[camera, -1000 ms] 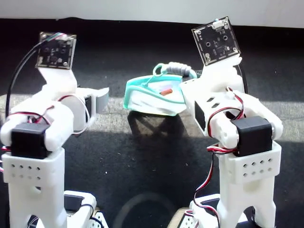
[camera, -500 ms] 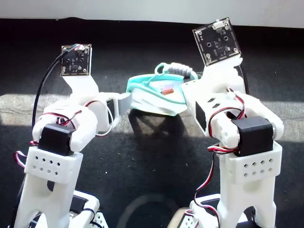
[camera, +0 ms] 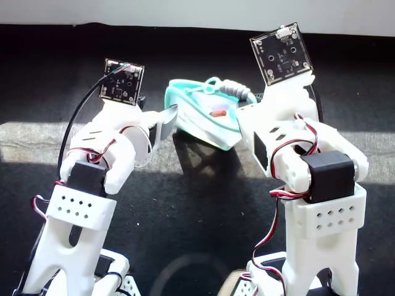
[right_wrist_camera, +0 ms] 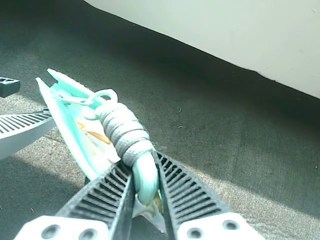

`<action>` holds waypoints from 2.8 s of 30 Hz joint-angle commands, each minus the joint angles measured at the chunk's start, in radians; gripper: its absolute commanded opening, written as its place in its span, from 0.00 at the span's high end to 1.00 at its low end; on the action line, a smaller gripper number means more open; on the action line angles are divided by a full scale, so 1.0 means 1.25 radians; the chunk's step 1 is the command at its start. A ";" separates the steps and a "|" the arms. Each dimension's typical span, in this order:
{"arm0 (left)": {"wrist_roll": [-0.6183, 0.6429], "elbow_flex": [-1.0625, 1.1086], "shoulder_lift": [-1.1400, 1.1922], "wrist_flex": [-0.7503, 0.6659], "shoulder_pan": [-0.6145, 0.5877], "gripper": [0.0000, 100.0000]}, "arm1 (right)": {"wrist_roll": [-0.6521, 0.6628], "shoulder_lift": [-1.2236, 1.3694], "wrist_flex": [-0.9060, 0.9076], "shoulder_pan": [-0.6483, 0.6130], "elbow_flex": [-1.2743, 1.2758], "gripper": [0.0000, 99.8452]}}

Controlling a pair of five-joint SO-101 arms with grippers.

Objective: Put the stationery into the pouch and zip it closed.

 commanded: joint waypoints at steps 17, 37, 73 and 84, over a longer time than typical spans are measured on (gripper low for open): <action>0.622 0.115 -0.017 -0.344 -0.180 0.75 | 0.007 -0.008 0.002 0.008 -0.010 0.99; -0.048 0.161 -0.465 -0.045 -0.075 0.75 | 0.007 -0.002 -0.006 0.009 -0.010 0.99; -0.449 0.327 -0.180 -0.504 0.026 0.75 | 0.007 -0.061 0.052 0.010 -0.006 0.99; -0.449 0.196 -0.037 -0.503 0.007 0.75 | 0.087 -0.063 0.047 0.012 -0.004 0.99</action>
